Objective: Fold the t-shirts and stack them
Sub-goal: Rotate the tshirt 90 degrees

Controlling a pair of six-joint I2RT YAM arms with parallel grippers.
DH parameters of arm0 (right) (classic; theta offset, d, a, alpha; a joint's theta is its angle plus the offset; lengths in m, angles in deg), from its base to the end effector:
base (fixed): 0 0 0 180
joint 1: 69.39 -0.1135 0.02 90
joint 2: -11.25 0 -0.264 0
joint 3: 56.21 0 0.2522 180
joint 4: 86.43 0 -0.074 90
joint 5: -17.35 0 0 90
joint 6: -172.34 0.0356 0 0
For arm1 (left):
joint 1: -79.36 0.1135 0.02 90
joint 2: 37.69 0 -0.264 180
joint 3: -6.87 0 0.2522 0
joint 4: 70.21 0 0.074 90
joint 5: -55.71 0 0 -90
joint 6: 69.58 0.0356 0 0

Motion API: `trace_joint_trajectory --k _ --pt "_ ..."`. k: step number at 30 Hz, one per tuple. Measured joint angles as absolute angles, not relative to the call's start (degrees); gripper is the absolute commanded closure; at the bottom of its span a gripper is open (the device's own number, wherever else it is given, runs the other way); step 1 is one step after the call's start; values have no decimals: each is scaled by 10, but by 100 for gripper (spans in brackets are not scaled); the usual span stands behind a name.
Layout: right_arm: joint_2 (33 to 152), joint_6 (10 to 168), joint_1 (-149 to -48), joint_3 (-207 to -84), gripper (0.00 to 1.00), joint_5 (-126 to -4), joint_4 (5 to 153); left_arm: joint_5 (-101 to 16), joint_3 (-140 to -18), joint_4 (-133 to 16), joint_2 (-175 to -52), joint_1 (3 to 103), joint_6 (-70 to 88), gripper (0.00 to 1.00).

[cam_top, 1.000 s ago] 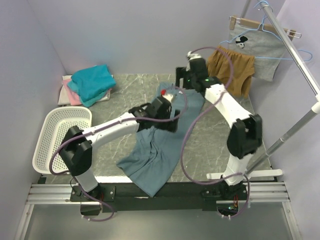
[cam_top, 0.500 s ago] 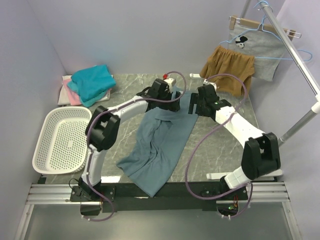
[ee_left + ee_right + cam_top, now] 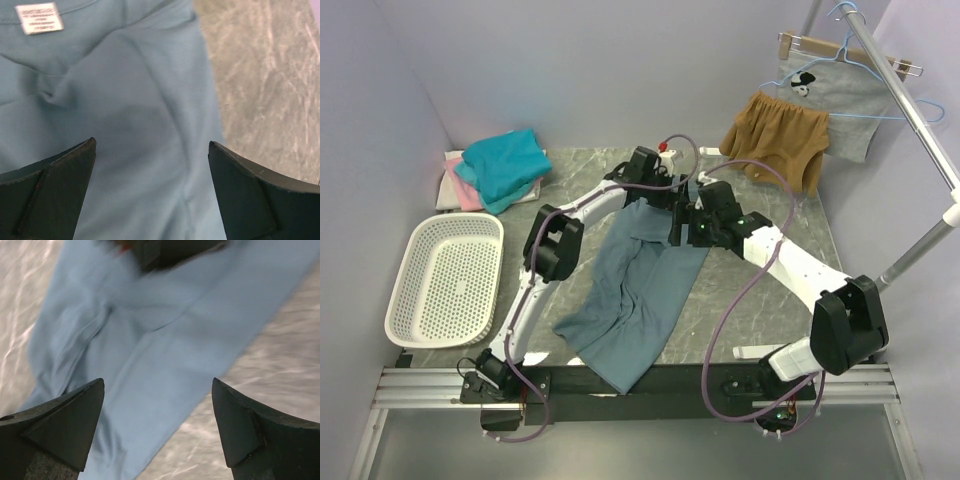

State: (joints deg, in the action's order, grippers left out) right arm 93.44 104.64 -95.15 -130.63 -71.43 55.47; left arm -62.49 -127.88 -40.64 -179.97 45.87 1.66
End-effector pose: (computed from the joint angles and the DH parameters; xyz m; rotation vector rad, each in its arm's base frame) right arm 0.2791 0.1355 0.2623 -0.0833 2.4117 0.4218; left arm 0.4602 -0.3246 0.1784 0.5835 2.2583 -1.0290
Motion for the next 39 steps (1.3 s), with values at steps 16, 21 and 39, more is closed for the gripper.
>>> trace_joint_trajectory --k 16,21,39 --pt "960 1062 -1050 -1258 4 -553 596 -679 -1430 -406 -1919 557 -43 1" --pt "990 1059 -1111 -1262 4 -533 585 -645 -1437 -421 -1922 605 -50 1" --pt "1048 1115 -1179 -1234 3 -611 549 -553 -1462 -473 -1930 643 -62 1"
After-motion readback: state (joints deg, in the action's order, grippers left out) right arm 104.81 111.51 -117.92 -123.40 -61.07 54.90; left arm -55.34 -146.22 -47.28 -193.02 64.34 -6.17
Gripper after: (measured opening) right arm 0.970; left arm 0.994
